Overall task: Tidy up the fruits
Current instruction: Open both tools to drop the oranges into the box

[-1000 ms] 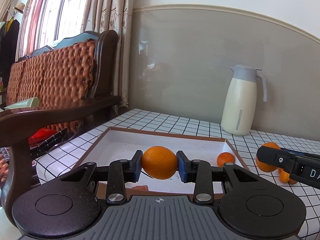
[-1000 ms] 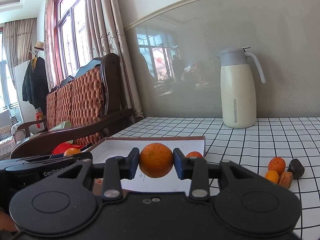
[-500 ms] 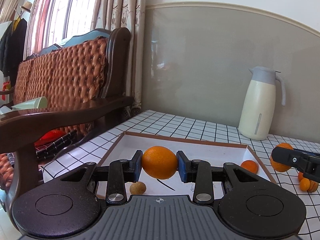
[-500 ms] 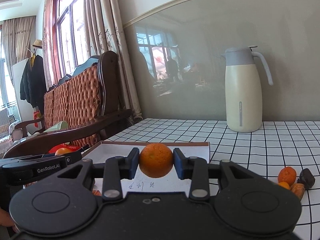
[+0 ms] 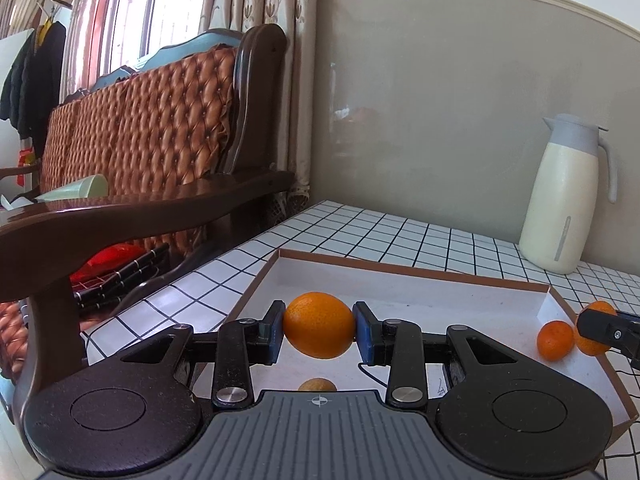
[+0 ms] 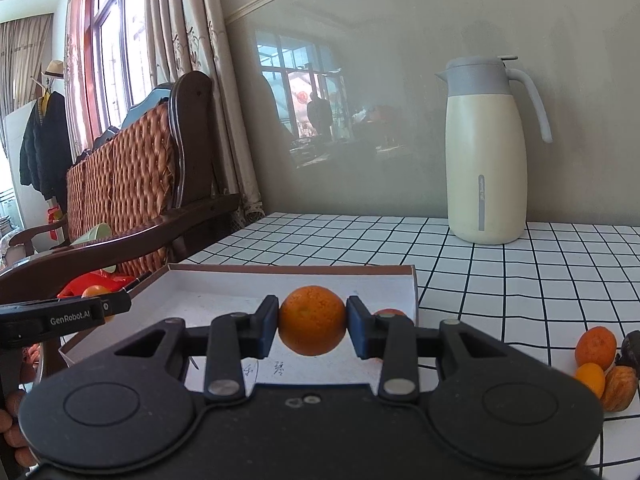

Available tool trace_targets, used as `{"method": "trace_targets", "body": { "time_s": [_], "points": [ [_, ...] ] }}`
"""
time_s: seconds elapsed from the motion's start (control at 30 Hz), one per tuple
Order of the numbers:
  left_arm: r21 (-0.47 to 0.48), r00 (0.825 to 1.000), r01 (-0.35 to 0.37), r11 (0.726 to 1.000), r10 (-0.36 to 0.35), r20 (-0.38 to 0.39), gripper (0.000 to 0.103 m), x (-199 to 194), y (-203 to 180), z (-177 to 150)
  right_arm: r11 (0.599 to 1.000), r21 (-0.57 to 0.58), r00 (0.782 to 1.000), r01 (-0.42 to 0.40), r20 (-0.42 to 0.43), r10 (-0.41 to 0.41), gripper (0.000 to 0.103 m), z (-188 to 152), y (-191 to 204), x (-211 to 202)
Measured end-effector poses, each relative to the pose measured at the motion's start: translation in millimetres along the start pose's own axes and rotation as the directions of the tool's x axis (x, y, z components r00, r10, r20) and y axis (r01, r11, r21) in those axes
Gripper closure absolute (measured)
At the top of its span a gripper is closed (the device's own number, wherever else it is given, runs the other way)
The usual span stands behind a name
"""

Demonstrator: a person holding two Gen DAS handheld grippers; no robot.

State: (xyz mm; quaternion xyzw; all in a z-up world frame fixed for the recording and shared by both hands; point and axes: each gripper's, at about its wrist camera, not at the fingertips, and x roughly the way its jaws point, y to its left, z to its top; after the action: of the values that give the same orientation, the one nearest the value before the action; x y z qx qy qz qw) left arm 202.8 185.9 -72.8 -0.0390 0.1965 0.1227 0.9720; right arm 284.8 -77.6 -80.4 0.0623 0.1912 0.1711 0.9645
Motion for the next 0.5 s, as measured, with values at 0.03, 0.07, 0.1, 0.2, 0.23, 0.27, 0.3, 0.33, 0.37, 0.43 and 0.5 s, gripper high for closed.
{"method": "trace_targets", "body": {
  "time_s": [0.03,0.07,0.1,0.2,0.23,0.27,0.3,0.33,0.37,0.43,0.5],
  "points": [
    [-0.001,1.0,-0.001,1.0,0.001,-0.007,0.066,4,1,0,1.0,0.001,1.0,0.006,-0.007,-0.006,0.074,-1,-1,3],
    [-0.005,1.0,0.005,1.0,-0.005,-0.018,0.066,9,1,0,1.0,0.003,1.0,0.013,-0.013,-0.013,0.072,-2,-1,5],
    [-0.013,1.0,0.004,1.0,-0.004,-0.029,0.066,14,2,0,1.0,0.003,1.0,0.027,-0.013,-0.027,0.056,-2,-1,7],
    [-0.031,0.999,-0.017,0.999,0.015,-0.047,0.015,24,3,1,0.998,0.021,0.995,0.066,0.07,-0.067,0.01,-1,-2,-1],
    [-0.051,0.999,-0.036,0.998,0.035,-0.026,0.0,20,5,1,0.997,0.026,0.992,0.066,0.109,-0.068,0.009,1,-2,-7],
    [-0.063,0.999,-0.036,0.997,0.037,0.012,0.0,13,6,4,0.997,0.028,0.988,0.066,0.135,-0.069,0.007,5,-3,-13],
    [-0.059,0.999,-0.033,0.998,0.035,0.041,0.0,7,5,8,0.997,0.033,0.985,0.065,0.161,-0.07,0.006,9,-4,-19],
    [-0.048,0.997,-0.041,0.998,0.044,0.063,0.0,1,5,12,0.998,0.036,0.981,0.06,0.18,-0.065,0.006,12,-5,-23],
    [-0.039,0.995,-0.055,0.998,0.058,0.08,0.0,-4,4,15,0.998,0.04,0.979,0.048,0.194,-0.054,0.006,15,-7,-28],
    [-0.033,0.99,-0.077,0.997,0.08,0.113,0.0,-17,5,18,0.998,0.05,0.978,0.025,0.207,-0.034,0.006,17,-13,-35],
    [-0.027,0.988,-0.082,0.996,0.085,0.128,0.0,-28,6,19,0.998,0.058,0.976,0.01,0.218,-0.023,0.006,17,-18,-41]
  ]
}}
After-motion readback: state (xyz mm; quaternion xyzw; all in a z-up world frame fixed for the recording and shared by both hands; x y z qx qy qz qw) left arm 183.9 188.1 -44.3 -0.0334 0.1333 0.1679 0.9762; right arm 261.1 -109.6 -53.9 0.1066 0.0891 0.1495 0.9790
